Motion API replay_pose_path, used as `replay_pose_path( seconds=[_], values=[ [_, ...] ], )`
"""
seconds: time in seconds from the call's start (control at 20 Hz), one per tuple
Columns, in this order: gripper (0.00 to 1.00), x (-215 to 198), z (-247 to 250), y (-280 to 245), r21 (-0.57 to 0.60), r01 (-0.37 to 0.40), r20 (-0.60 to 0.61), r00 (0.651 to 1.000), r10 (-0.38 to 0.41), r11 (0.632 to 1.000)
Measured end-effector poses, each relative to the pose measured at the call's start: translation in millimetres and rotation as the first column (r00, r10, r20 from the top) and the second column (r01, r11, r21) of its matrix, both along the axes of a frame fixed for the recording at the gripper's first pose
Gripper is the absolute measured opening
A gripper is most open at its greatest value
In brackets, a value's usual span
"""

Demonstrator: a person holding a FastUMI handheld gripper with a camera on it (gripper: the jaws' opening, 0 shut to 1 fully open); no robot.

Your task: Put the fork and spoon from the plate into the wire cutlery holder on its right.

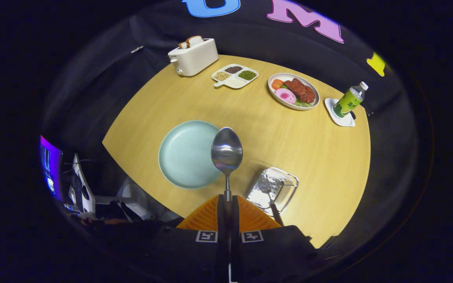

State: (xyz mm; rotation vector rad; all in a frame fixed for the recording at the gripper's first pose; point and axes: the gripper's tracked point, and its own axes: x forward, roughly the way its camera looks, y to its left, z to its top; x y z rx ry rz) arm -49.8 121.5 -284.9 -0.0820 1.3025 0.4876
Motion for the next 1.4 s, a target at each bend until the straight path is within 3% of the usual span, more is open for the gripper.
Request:
replay_pose_path(
  seconds=[0.15, 0.3, 0.5, 0.75, 1.0, 1.2, 1.35, 1.4],
  values=[
    [0.07, -4, -4, -34, -0.039, -0.012, -0.068, 0.998, 0.01, 0.999],
    [0.07, -12, -16, -63, -0.106, -0.08, -0.175, 0.983, 0.061, 0.991],
    [0.07, -18, -38, -87, -0.192, -0.203, -0.32, 0.938, 0.135, 0.96],
    [0.07, -27, -45, -94, -0.215, -0.3, -0.451, 0.875, 0.178, 0.929],
    [0.17, -17, -47, -82, -0.19, -0.25, -0.464, 0.875, 0.137, 0.949],
    [0.44, -10, -47, -86, -0.191, -0.216, -0.399, 0.908, 0.125, 0.958],
    [0.74, -2, -39, -80, -0.144, -0.106, -0.282, 0.957, 0.062, 0.984],
    [0.77, 1, -33, -77, -0.122, -0.056, -0.232, 0.972, 0.026, 0.991]
  ],
)
